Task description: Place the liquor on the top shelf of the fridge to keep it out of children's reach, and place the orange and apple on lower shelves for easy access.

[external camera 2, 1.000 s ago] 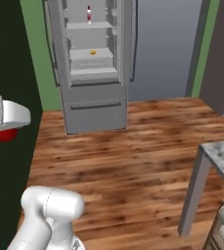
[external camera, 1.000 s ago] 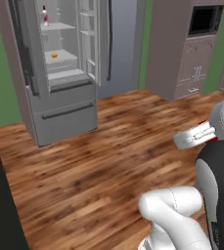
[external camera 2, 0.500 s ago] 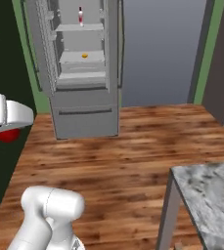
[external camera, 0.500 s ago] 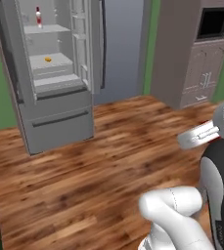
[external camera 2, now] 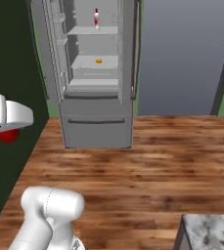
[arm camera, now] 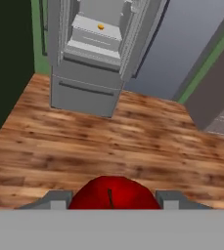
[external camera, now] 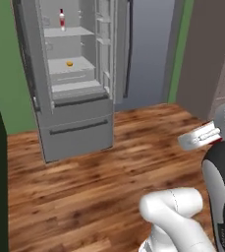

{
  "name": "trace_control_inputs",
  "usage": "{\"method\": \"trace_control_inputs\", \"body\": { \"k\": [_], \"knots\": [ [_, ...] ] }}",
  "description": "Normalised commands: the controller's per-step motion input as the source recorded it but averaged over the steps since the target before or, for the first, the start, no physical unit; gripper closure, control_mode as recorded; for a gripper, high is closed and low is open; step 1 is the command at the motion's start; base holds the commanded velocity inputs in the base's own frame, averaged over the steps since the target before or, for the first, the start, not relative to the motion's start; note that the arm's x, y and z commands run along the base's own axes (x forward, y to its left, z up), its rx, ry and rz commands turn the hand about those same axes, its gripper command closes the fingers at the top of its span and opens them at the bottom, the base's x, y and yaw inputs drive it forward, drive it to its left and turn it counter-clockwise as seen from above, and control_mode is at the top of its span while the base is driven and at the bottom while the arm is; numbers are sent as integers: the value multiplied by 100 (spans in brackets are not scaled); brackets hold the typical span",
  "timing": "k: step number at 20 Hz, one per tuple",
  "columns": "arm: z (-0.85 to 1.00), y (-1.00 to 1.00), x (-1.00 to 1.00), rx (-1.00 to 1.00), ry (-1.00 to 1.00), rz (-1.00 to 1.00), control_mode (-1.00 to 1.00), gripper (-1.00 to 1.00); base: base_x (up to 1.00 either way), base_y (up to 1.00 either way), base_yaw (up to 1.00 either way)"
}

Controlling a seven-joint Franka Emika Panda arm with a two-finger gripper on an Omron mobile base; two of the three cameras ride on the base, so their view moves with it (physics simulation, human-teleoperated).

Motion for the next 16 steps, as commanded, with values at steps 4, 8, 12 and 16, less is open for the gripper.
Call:
{"method": "trace_control_inputs", "body": {
  "k": [4,8,12,16],
  "knots": [
    [0,0,0,0,0,0,100,100,86,4,33],
    [0,0,0,0,0,0,100,100,81,0,29],
    [0,0,0,0,0,0,100,100,79,-4,28],
    [0,0,0,0,0,0,100,100,68,-17,25]
  ]
}}
